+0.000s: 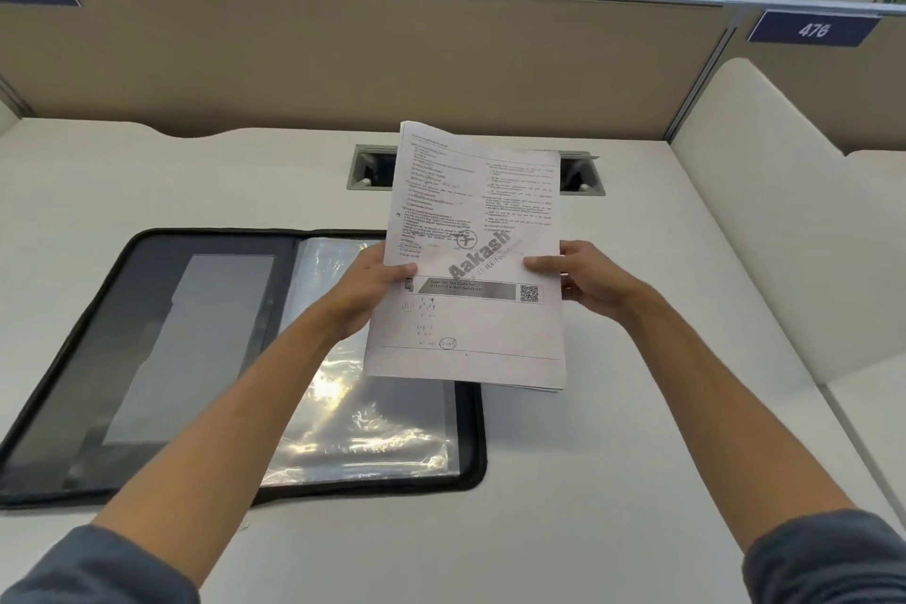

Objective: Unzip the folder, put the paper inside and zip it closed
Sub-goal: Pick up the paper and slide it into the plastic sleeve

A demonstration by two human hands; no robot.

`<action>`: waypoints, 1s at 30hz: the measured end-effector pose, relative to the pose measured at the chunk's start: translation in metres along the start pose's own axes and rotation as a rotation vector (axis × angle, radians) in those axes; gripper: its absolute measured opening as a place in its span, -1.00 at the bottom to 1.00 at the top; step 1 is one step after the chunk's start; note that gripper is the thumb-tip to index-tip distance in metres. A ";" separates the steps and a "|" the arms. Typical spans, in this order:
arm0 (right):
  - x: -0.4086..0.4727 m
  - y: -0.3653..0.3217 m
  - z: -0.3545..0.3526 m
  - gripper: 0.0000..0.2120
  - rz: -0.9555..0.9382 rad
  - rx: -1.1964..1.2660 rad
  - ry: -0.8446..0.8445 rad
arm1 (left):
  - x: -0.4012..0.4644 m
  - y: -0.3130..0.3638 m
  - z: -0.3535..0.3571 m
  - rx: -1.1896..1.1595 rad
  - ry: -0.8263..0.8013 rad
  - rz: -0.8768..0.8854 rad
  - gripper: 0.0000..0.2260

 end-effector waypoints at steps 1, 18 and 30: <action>0.005 -0.001 0.000 -0.76 0.010 -0.008 -0.015 | 0.002 -0.001 -0.003 -0.024 -0.003 -0.006 -0.73; 0.061 -0.001 -0.011 -0.82 -0.002 -0.041 0.109 | 0.056 -0.035 -0.093 0.835 0.384 -0.060 -0.64; 0.071 -0.010 -0.037 -0.84 -0.039 -0.049 0.221 | 0.055 -0.060 -0.109 1.416 0.358 0.041 -0.57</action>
Point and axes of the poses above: each hand's wrist, its own x-axis towards the middle knuckle, its own z-axis out of the palm, y = z × x, the point moved 1 cm from there along x, towards the middle knuckle, and after that the axes turned 5 degrees about -y, right-handed, at the moved point
